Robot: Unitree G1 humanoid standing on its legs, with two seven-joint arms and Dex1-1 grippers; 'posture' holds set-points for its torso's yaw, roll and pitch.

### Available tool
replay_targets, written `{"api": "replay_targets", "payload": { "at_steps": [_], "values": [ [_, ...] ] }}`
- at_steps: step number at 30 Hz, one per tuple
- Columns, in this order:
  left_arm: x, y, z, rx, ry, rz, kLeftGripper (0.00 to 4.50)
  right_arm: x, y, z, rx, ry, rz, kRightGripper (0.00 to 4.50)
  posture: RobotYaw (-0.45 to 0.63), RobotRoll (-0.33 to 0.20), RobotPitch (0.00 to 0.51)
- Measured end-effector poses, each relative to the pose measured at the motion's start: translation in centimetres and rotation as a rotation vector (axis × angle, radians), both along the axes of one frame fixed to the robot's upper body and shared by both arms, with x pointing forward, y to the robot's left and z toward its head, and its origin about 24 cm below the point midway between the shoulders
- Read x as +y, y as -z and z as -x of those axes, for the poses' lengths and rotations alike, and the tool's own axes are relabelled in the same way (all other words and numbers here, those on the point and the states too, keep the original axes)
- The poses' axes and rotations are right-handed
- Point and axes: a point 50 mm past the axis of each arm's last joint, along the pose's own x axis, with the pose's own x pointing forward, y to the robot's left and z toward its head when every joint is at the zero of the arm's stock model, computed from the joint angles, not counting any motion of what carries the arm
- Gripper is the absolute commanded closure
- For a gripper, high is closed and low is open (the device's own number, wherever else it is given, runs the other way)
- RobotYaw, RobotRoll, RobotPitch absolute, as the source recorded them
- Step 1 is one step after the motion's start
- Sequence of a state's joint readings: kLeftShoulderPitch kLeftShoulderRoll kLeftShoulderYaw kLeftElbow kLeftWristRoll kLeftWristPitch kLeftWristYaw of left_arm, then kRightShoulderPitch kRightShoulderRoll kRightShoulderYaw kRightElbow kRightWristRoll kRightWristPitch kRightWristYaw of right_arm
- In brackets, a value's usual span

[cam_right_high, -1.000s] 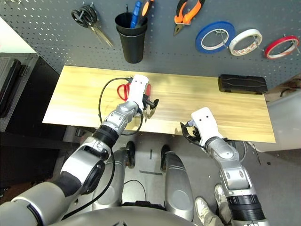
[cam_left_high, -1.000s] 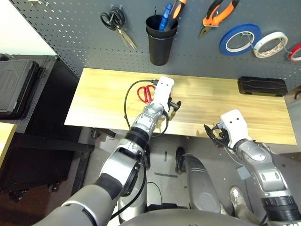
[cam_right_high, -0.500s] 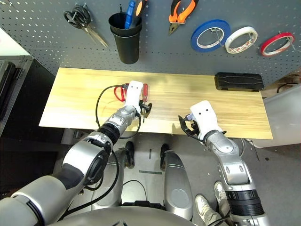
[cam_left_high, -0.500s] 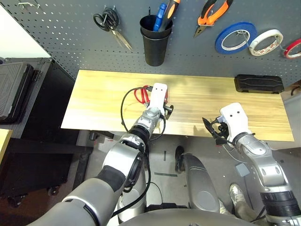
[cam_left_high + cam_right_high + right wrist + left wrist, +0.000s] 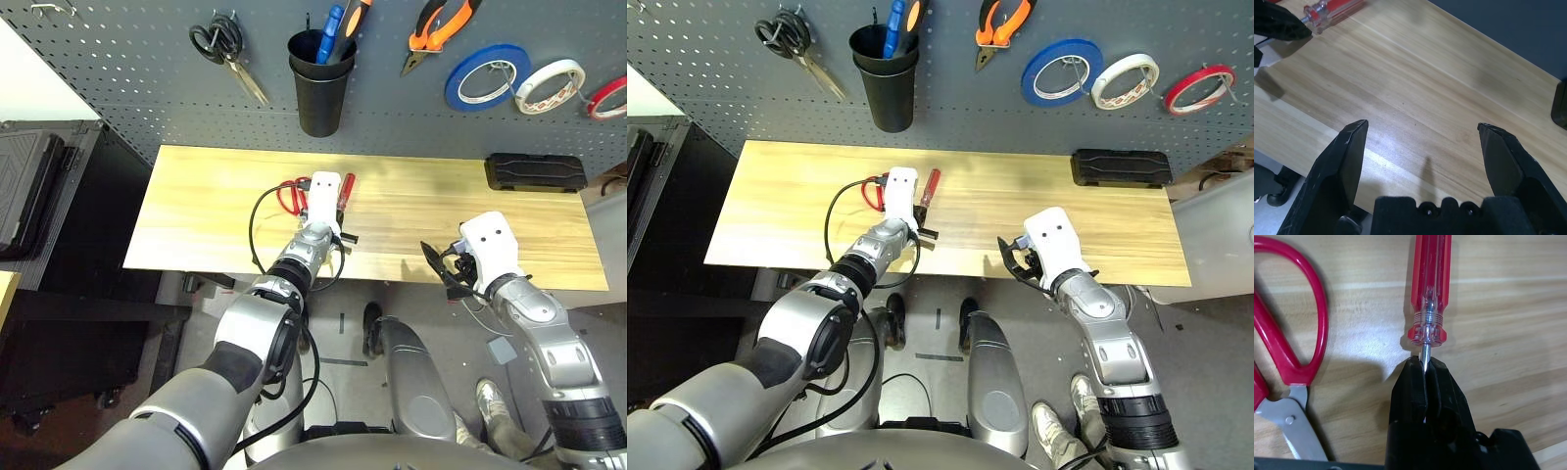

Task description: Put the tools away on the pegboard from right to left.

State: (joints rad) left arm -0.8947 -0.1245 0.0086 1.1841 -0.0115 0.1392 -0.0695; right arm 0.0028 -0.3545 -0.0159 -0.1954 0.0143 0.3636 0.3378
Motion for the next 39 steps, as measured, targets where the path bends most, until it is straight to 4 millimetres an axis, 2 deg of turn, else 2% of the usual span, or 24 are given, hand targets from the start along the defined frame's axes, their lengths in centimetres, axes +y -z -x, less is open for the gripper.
{"api": "replay_targets", "payload": {
  "at_steps": [5,10,13,18,25,34,39],
  "values": [
    [0.3,-0.9,0.3,-0.045,-0.005,0.079,4.49,0.0,0.1,-0.8,-0.014,-0.013,0.001,0.0,0.12,0.0,0.356],
    [1.4,-1.1,2.7,-0.062,-0.032,0.163,4.49,-0.3,0.3,-1.6,-0.015,-0.032,0.006,0.0,0.18,0.0,0.359],
    [2.5,-1.9,4.5,-0.081,-0.046,0.197,4.49,-0.5,0.3,-2.3,-0.024,-0.048,0.012,0.0,0.21,0.0,0.359],
    [4.6,-3.4,6.0,-0.154,-0.08,0.191,4.49,-0.6,0.3,-3.2,-0.038,-0.071,0.016,0.0,0.27,0.0,0.355],
    [6.1,-3.6,9.3,-0.185,-0.112,0.249,4.49,-0.8,0.1,-5.1,-0.06,-0.1,0.02,0.0,0.34,0.0,0.346],
    [6.8,-6.6,10.2,-0.328,-0.129,0.296,4.49,-0.7,-1.0,-6.5,-0.172,-0.192,-0.034,0.0,0.38,0.0,0.328],
    [7.8,-9.7,9.9,-0.462,-0.16,0.318,4.49,-1.9,-1.4,-6.6,-0.234,-0.216,-0.081,0.0,0.38,0.0,0.324]
  ]
}}
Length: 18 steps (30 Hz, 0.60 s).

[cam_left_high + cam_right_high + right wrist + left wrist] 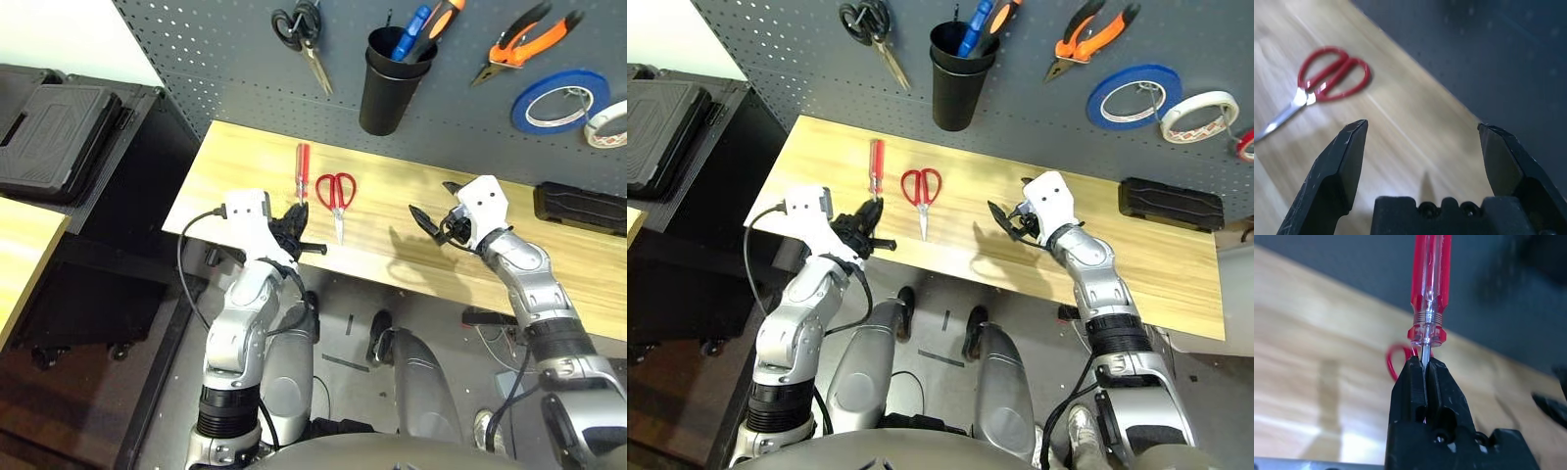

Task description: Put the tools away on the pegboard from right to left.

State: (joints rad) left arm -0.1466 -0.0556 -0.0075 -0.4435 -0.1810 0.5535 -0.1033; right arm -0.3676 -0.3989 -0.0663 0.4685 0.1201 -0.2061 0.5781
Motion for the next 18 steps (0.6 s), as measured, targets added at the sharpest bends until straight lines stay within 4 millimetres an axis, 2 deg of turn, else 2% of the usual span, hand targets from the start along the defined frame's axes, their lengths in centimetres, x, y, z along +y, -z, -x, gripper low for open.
{"api": "replay_targets", "payload": {
  "at_steps": [13,18],
  "values": [
    [0.0,-9.0,-1.2,-0.303,0.043,0.037,4.49,-2.7,-3.0,1.1,-0.203,-0.174,-0.138,0.0,0.34,0.0,0.314],
    [-0.1,-11.7,-1.6,-0.379,0.056,0.047,4.49,-4.1,-4.6,1.5,-0.276,-0.22,-0.188,0.0,0.32,0.0,0.308]
  ]
}}
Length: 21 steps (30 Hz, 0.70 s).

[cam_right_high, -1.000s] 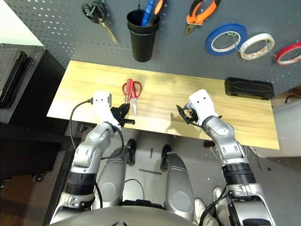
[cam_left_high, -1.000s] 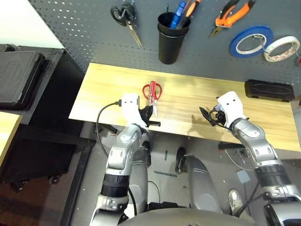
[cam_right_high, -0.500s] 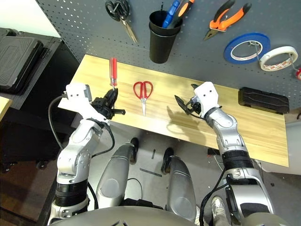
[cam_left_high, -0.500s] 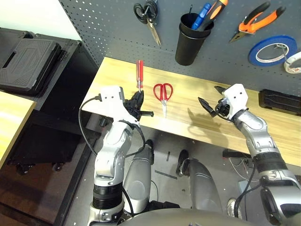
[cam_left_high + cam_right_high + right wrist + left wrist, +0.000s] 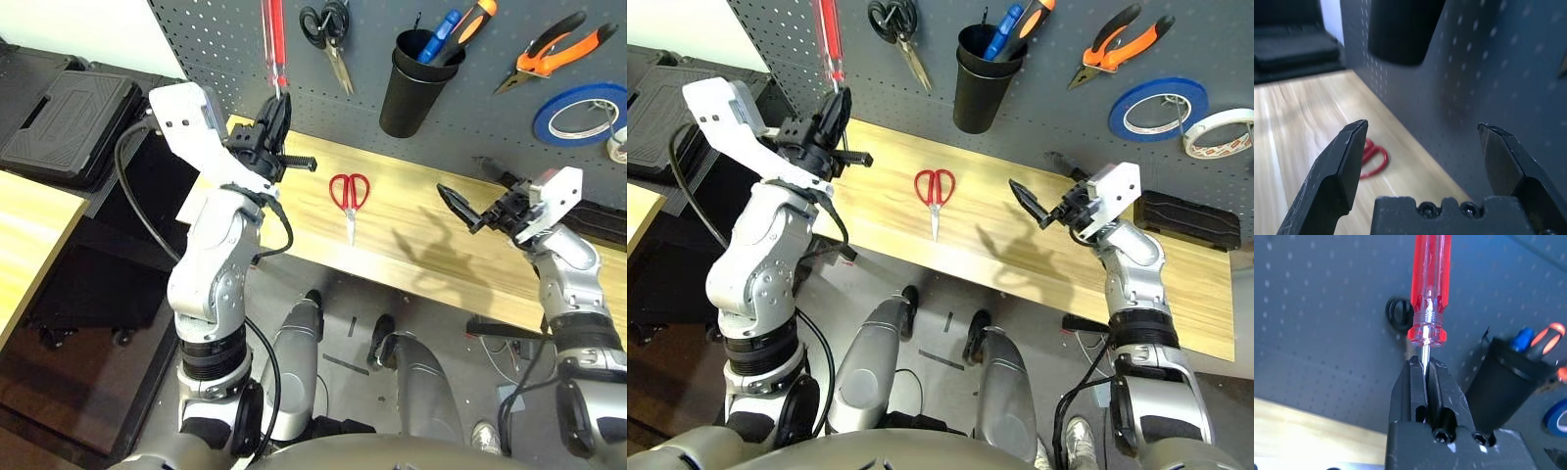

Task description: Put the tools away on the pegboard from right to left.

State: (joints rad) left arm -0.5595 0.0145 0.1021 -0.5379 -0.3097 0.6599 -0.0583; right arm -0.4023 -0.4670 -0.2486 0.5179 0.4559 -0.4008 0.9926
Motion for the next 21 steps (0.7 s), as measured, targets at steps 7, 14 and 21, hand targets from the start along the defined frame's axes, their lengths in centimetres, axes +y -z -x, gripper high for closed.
{"api": "replay_targets", "payload": {
  "at_steps": [7,14,21],
  "values": [
    [-0.5,-3.0,-0.7,-0.081,0.032,0.005,4.49,-1.6,-2.7,0.0,-0.084,-0.024,-0.033,0.0,0.27,0.0,0.295],
    [-1.0,-4.8,-1.8,-0.118,0.045,0.018,4.49,-2.2,-4.4,0.2,-0.071,-0.09,-0.055,0.0,0.24,0.0,0.283],
    [-2.1,-6.5,-2.7,-0.16,0.078,0.048,4.49,-2.3,-6.1,0.5,-0.06,-0.148,-0.053,0.0,0.22,0.0,0.276]
  ]
}}
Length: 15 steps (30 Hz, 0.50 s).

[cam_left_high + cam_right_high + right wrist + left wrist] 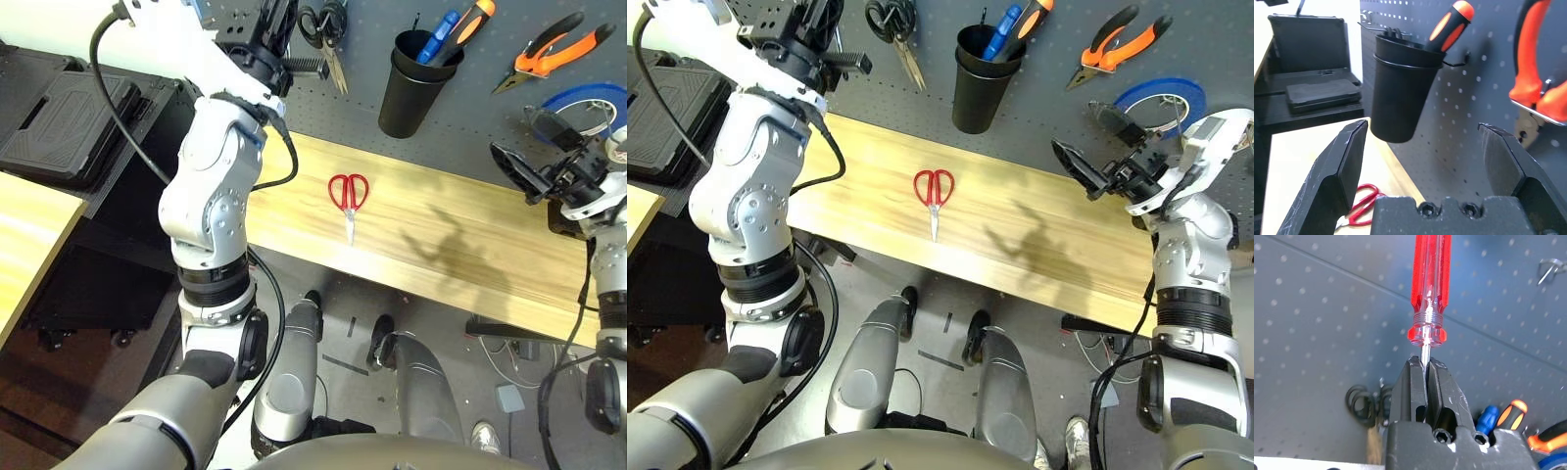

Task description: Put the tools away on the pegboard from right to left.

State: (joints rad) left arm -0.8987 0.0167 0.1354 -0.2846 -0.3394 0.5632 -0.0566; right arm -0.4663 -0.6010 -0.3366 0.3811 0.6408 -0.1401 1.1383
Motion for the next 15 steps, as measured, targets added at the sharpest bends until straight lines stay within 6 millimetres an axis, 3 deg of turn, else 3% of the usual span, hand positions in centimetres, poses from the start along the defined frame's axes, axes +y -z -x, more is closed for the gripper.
{"api": "replay_targets", "payload": {
  "at_steps": [10,15],
  "values": [
    [-2.8,-3.1,-1.6,-0.062,0.072,0.06,4.49,2.0,-0.8,0.2,-0.032,-0.042,-0.027,0.0,0.2,0.0,0.274],
    [-4.2,-3.3,-2.0,-0.065,0.109,0.086,4.49,2.3,-0.9,0.3,-0.033,-0.047,-0.032,0.0,0.19,0.0,0.267]
  ]
}}
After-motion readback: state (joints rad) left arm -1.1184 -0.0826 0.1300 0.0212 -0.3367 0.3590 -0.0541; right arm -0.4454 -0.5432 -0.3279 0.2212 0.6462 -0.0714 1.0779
